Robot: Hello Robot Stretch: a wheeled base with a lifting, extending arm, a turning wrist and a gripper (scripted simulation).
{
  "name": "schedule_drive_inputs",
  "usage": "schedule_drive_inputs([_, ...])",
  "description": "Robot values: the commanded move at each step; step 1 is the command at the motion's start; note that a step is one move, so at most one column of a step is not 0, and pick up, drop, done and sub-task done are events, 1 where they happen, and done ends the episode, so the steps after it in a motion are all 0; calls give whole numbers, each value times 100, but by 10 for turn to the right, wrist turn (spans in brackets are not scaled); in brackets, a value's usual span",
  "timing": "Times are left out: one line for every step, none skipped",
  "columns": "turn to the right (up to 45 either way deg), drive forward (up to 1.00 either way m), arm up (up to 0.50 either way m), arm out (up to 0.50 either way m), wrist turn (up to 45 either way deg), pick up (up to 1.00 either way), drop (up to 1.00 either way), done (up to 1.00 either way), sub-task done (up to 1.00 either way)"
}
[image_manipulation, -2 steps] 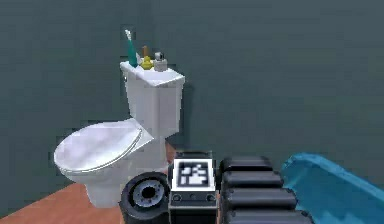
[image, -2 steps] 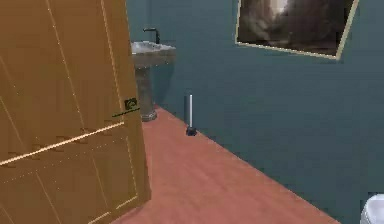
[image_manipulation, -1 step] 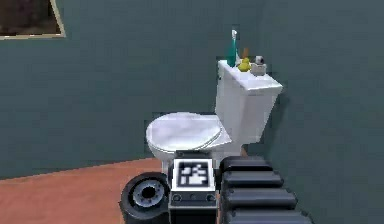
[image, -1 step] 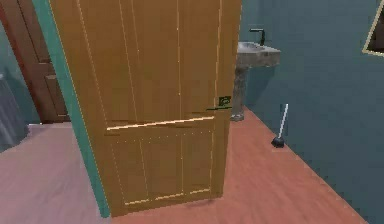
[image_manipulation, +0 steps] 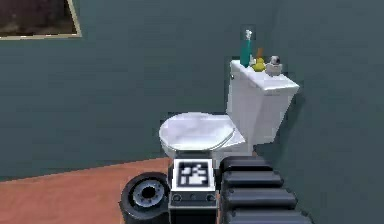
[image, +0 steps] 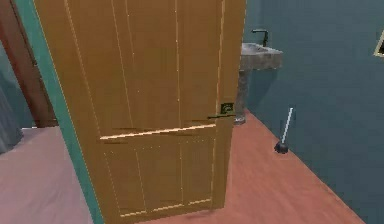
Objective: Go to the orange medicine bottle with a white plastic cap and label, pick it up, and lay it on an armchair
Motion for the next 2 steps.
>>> schedule_drive_inputs([-360, 0, 0, 0, 0, 0, 0, 0, 0])
schedule_drive_inputs([0, 70, 0, 0, 0, 0, 0, 0, 0])
